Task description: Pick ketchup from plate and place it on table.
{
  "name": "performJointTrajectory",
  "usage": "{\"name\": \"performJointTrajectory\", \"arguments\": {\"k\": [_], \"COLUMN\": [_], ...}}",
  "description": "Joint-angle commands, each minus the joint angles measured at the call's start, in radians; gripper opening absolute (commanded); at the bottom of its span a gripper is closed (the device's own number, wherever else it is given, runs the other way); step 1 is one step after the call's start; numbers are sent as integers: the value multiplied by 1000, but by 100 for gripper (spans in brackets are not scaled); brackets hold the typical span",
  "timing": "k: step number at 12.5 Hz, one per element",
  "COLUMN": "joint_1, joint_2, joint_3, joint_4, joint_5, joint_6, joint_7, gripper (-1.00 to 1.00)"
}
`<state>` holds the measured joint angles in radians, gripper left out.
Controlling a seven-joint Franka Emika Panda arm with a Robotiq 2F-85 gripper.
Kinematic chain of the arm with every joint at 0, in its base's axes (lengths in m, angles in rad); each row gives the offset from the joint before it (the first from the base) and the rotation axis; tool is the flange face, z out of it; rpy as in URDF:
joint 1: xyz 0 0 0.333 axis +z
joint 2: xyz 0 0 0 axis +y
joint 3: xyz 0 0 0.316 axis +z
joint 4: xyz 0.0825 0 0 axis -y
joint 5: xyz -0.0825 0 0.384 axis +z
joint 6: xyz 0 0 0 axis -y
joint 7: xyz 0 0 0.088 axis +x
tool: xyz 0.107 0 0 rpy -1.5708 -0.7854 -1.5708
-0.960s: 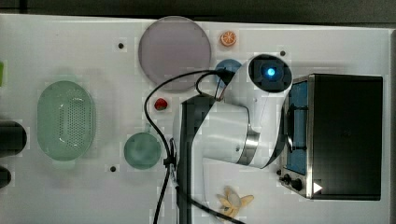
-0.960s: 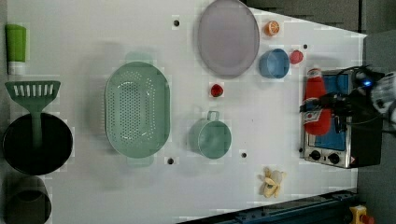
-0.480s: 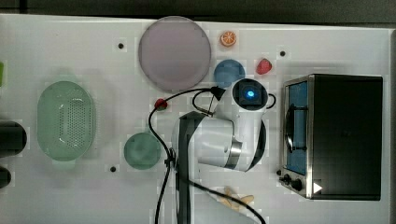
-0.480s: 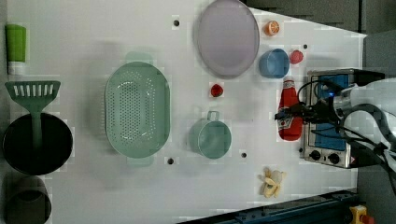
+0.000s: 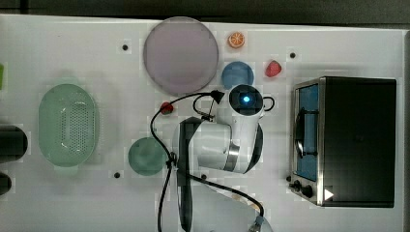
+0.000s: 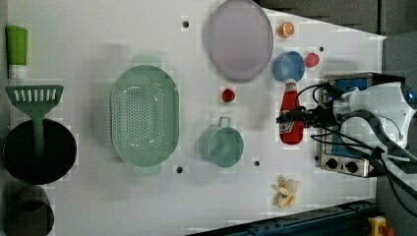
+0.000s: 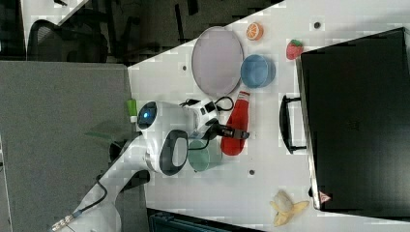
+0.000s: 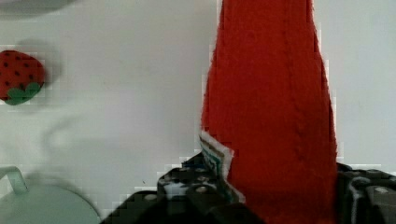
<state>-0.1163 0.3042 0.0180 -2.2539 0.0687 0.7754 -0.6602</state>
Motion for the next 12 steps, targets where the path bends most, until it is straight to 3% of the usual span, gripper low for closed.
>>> {"name": "performJointTrajectory", "arguments": {"k": [1, 3, 7, 12], "joint_1": [-10, -9, -2, 3], "joint_2": [-18, -50, -165, -302], "joint_3": [-7, 1, 8, 18], "joint_4": [23, 43, 137, 360], "joint_5": [2, 1, 2, -14], "joint_6": [28, 6, -109, -438], "joint_7": [43, 43, 114, 490], "gripper": [67, 100, 100, 100]}}
